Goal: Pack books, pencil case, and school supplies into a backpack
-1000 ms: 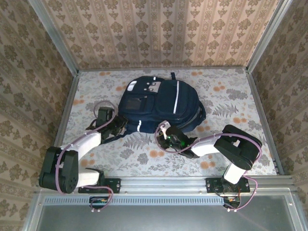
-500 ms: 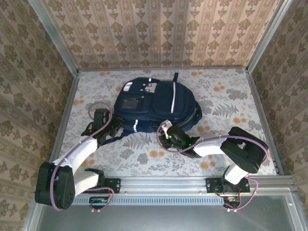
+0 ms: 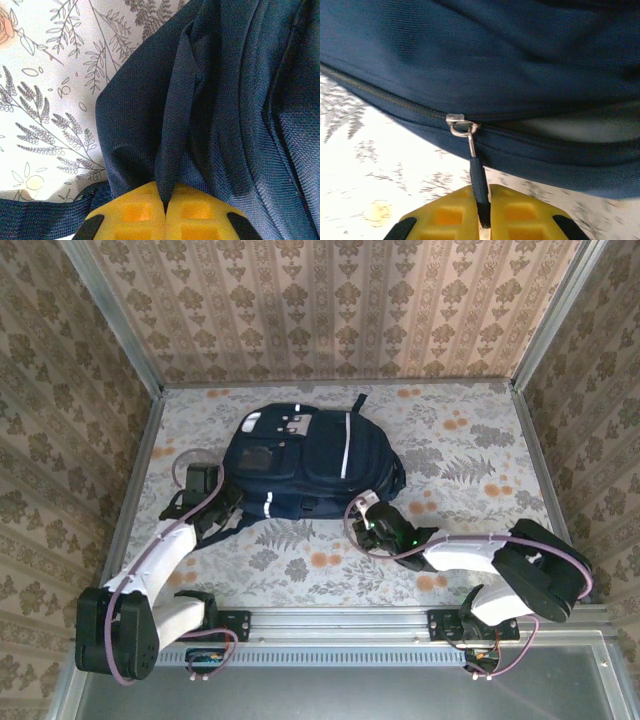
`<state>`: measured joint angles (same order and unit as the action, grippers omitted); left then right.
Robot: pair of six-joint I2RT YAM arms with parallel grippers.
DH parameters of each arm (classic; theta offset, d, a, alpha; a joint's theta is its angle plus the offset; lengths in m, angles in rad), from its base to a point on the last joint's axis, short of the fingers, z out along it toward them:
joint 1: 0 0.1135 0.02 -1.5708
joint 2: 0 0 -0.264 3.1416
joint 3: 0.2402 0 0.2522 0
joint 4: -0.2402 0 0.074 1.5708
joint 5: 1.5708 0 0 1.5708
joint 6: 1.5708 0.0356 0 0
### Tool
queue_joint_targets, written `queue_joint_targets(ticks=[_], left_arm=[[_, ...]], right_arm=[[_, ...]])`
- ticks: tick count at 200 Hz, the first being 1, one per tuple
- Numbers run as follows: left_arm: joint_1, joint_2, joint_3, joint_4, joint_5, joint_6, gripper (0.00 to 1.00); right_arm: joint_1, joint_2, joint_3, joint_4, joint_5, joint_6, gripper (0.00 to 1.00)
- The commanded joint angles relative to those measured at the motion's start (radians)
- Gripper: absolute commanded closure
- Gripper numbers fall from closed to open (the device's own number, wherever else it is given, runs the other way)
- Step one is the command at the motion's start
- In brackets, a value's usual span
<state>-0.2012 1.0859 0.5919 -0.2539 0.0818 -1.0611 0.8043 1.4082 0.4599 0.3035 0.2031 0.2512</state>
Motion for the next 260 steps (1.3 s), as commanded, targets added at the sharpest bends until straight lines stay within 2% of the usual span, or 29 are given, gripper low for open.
queue_joint_targets(ticks=[1, 17, 47, 68, 81, 98, 108, 121, 145, 175, 194, 211, 255, 260], left_arm=[[0.017, 0.001, 0.063, -0.03, -0.132, 0.028, 1.0], [0.004, 0.012, 0.073, -0.032, -0.154, 0.032, 1.0], [0.0, 0.089, 0.139, -0.025, -0.139, 0.063, 1.0], [0.001, 0.186, 0.243, -0.046, -0.101, 0.103, 1.0], [0.006, 0.25, 0.32, -0.071, -0.069, 0.125, 0.85], [0.022, 0.305, 0.403, -0.119, -0.018, 0.124, 0.56], [0.025, 0.31, 0.429, -0.148, 0.005, 0.116, 0.48], [0.02, 0.29, 0.433, -0.173, 0.027, 0.096, 0.42], [0.003, 0.23, 0.388, -0.23, 0.074, 0.031, 0.4], [-0.068, 0.118, 0.258, -0.247, 0.078, -0.054, 0.4], [-0.119, 0.049, 0.126, -0.128, 0.105, -0.139, 0.41], [-0.171, 0.019, 0.047, -0.025, 0.082, -0.178, 0.43], [-0.249, 0.05, -0.022, 0.14, 0.075, -0.197, 0.49], [-0.284, 0.053, -0.025, 0.149, 0.067, -0.197, 0.5]], right_arm=[[-0.043, -0.067, -0.03, -0.125, 0.126, 0.059, 1.0], [-0.05, -0.084, -0.028, -0.128, 0.129, 0.078, 1.0], [-0.044, -0.067, -0.014, -0.069, -0.041, 0.044, 1.0], [0.004, -0.035, 0.019, -0.059, -0.084, 0.009, 1.0], [0.04, 0.001, 0.045, -0.048, -0.116, -0.011, 1.0], [0.084, 0.044, 0.088, -0.048, -0.13, -0.008, 1.0], [0.099, 0.069, 0.116, -0.052, -0.135, 0.009, 1.0], [0.112, 0.102, 0.152, -0.065, -0.135, 0.051, 1.0], [0.142, 0.164, 0.222, -0.062, -0.132, 0.08, 1.0], [0.172, 0.215, 0.258, 0.0, -0.119, 0.109, 1.0], [0.182, 0.239, 0.281, 0.009, -0.12, 0.121, 1.0], [0.184, 0.247, 0.287, 0.019, -0.123, 0.129, 1.0], [0.184, 0.24, 0.278, 0.029, -0.108, 0.126, 1.0], [0.184, 0.24, 0.277, 0.032, -0.108, 0.126, 1.0]])
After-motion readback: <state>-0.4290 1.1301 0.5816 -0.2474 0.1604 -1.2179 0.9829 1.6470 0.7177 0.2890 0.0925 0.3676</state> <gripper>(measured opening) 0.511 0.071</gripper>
